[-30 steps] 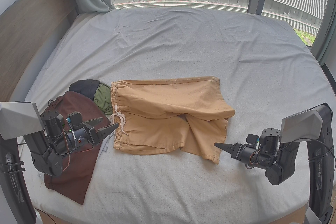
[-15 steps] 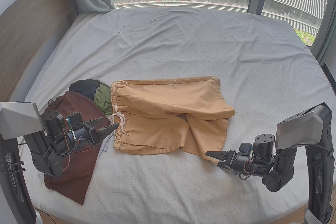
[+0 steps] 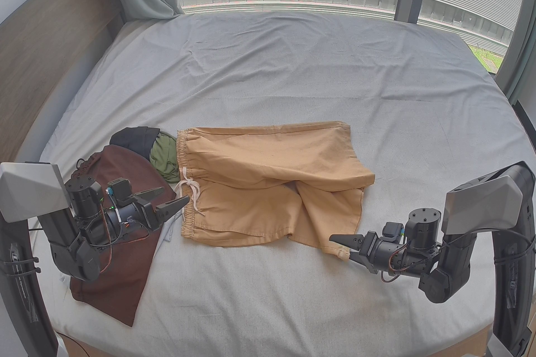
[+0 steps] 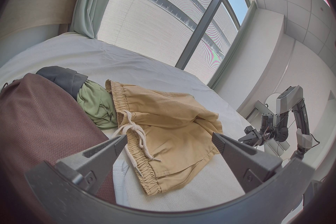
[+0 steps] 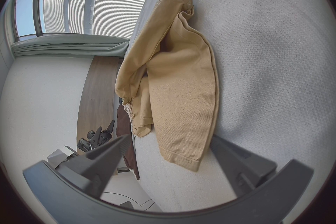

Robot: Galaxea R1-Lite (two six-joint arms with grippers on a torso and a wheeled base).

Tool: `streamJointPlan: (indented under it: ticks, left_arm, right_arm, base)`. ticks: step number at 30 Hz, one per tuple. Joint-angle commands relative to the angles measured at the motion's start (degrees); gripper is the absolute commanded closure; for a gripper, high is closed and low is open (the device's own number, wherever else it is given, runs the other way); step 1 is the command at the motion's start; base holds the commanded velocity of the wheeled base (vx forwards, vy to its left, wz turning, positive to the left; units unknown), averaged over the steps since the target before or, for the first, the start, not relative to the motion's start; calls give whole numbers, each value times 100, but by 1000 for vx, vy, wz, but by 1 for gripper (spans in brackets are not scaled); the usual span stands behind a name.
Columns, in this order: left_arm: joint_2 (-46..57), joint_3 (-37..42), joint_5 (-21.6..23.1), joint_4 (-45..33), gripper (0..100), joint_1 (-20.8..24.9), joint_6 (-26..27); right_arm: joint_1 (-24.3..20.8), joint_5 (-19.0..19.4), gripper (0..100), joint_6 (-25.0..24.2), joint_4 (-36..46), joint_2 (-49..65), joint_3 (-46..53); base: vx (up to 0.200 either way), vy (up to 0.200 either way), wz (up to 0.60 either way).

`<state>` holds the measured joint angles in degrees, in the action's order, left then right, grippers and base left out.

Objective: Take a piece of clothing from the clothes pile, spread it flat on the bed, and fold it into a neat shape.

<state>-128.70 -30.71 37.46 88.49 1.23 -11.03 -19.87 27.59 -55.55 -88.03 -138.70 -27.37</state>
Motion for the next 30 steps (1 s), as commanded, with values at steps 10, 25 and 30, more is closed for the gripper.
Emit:
streamJointPlan:
  ticks: [10, 25, 30]
  left_arm:
    - [-165, 21, -2, 10, 0, 26, -22]
    - [-824, 12, 147, 10, 0, 44, -22]
    - [-964, 3, 147, 1, 0, 44, -66]
  right_arm:
    - [27, 1, 100, 9, -21, 45, 3]
    - [45, -8, 100, 71, -21, 45, -5]
    - [53, -8, 100, 80, -30, 45, -5]
  base:
    - [0, 0, 0]
    - [0, 0, 0]
    - [0, 0, 0]
